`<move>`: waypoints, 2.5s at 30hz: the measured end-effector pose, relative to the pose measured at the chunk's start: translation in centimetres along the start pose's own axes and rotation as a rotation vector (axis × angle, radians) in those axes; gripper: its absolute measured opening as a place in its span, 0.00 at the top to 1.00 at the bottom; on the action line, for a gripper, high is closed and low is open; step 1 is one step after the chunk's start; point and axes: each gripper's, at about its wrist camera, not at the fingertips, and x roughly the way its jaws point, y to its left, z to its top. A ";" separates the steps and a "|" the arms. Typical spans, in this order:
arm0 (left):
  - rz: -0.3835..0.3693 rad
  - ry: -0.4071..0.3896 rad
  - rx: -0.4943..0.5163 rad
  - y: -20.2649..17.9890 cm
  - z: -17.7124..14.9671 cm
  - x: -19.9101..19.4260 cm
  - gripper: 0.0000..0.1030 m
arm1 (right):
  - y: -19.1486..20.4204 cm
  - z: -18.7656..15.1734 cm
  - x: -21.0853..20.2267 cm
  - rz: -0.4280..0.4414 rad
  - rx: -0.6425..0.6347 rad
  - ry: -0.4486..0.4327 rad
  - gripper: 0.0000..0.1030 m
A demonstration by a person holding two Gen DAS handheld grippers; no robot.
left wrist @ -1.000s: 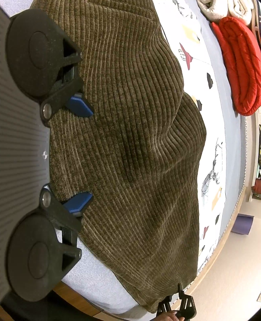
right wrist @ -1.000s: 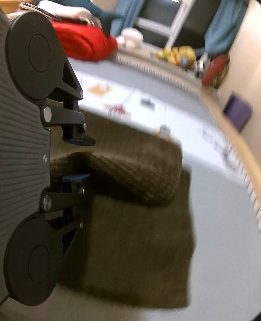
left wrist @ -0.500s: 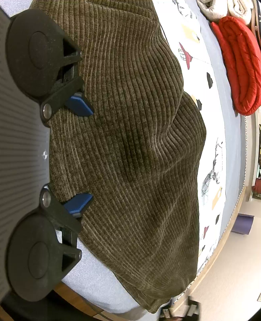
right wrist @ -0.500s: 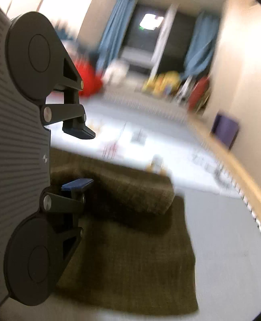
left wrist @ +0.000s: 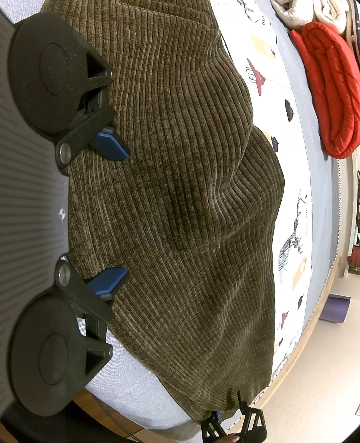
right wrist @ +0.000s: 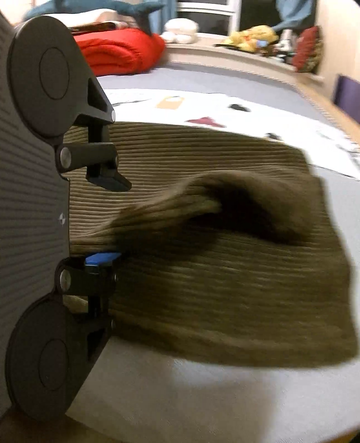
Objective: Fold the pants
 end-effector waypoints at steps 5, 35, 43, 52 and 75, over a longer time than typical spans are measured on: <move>-0.002 -0.001 -0.003 0.0 0.0 0.0 0.14 | 1.3 -0.4 0.9 0.051 -0.049 0.062 0.46; 0.000 0.000 -0.002 -0.2 0.0 0.1 0.13 | 0.3 3.1 -1.2 0.019 -0.055 -0.243 0.47; -0.001 -0.001 -0.002 -0.1 0.0 0.1 0.13 | 1.3 3.2 -1.7 0.177 -0.083 -0.263 0.47; -0.001 -0.001 -0.003 -0.2 0.0 0.1 0.12 | 0.1 3.8 -3.1 0.222 -0.019 -0.352 0.47; 0.004 -0.043 0.000 -0.4 0.2 -0.5 0.13 | 1.6 2.4 -5.2 -0.005 -0.220 -0.463 0.91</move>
